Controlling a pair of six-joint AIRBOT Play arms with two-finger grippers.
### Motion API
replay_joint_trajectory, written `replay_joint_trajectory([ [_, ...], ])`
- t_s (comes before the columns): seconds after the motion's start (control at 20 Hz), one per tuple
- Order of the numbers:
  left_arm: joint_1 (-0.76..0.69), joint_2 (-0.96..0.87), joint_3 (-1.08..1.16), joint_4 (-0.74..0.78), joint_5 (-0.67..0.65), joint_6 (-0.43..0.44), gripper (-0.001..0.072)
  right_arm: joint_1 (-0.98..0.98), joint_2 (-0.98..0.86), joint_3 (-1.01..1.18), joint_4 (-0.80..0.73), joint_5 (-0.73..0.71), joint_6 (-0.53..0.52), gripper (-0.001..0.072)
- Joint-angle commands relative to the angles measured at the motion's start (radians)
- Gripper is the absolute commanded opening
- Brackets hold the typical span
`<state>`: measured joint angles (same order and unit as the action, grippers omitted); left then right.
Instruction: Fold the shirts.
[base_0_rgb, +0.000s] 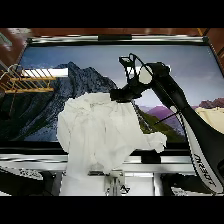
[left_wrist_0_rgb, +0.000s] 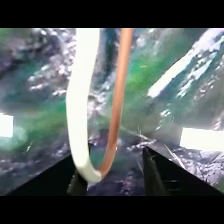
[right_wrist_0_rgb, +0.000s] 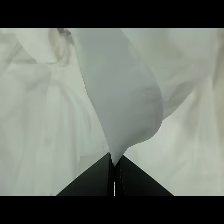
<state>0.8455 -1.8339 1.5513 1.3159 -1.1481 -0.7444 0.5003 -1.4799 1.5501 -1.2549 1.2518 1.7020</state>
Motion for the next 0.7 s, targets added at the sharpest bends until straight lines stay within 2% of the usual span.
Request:
replay_joint_trajectory([
  [0.0, 0.000, -0.014, 0.000, -0.007, -0.006, -0.001, 0.0347, 0.000, 0.000, 0.000, 0.000, 0.000, 0.003, 0.0067],
  [0.05, 0.000, -0.015, 0.000, -0.007, -0.004, 0.000, 0.0249, 0.000, 0.000, 0.000, 0.000, 0.000, 0.003, 0.0067],
  [0.15, 0.000, -0.015, 0.000, -0.007, -0.004, 0.000, 0.0118, 0.000, 0.000, 0.000, 0.000, 0.000, 0.003, 0.0067],
  [0.25, -0.001, -0.011, 0.000, -0.008, -0.012, 0.000, 0.0050, 0.000, 0.000, 0.000, 0.000, 0.000, 0.003, 0.0067],
  [0.5, -0.018, 0.000, 0.027, -0.007, -0.055, -0.001, 0.0048, 0.000, 0.000, 0.000, -0.001, 0.000, 0.002, 0.0067],
  [0.65, -0.030, 0.014, 0.072, -0.015, -0.074, -0.039, 0.0047, 0.000, 0.000, 0.001, -0.003, 0.002, 0.002, 0.0067],
])
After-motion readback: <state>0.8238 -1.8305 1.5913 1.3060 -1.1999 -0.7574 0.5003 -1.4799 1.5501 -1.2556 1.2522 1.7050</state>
